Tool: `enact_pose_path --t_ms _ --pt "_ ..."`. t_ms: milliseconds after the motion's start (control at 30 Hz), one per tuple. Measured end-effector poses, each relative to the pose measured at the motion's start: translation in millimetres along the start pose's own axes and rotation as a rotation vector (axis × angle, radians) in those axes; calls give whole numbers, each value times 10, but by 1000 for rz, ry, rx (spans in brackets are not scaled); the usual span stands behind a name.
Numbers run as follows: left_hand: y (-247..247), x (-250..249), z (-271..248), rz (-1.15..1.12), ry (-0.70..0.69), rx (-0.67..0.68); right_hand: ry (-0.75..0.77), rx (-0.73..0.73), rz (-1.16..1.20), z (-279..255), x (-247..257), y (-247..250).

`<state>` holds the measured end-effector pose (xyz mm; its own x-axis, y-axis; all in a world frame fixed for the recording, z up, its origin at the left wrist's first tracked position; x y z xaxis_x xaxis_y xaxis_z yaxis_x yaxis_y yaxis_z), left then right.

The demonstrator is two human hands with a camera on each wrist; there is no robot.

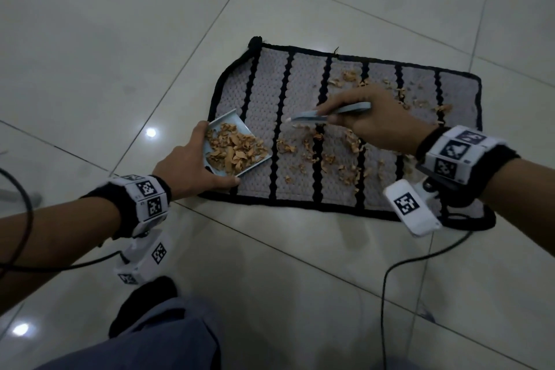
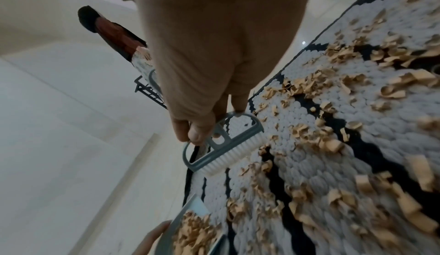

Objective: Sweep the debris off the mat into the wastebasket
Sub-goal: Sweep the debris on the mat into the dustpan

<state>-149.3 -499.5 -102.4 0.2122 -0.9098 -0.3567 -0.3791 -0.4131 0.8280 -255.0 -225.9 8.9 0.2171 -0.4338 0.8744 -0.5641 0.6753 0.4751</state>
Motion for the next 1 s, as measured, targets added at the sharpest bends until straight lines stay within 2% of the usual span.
enact_pose_path --t_ms 100,267,333,533,633,667,733,833,1000 --pt "9 -15 -26 -9 -2 -12 -46 14 43 -143 68 -40" --pt "31 -52 -70 15 -9 -17 -181 199 126 -303 -62 -358" --pt "24 -65 -84 17 -9 -11 -204 222 125 -307 -121 -446" --pt "-22 -100 -98 5 -10 23 -201 -41 117 -88 -280 -236" --pt "-26 -146 -104 3 -28 31 -148 -160 85 -53 -176 -77" --pt "-30 -152 -107 3 -34 34 -137 -156 110 -60 -133 -79" --pt "-34 -167 -114 10 -41 36 -148 -59 169 -93 -68 -193" --pt "-45 -169 -114 20 -38 42 -184 70 115 -150 -79 -400" --pt "-45 -174 -104 22 -41 63 -183 -158 89 -55 -232 -166"
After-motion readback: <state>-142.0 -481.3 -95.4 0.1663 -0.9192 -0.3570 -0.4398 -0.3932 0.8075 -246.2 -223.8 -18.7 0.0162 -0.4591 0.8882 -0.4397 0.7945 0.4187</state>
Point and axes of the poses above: each hand's wrist, its own z-axis towards the middle knuckle, its own y-axis out of the back of the hand, x = y × z, the point moved 9 cm from there along z, towards the middle knuckle, and after that the axes turned 15 degrees about z, right-handed, at the moved point
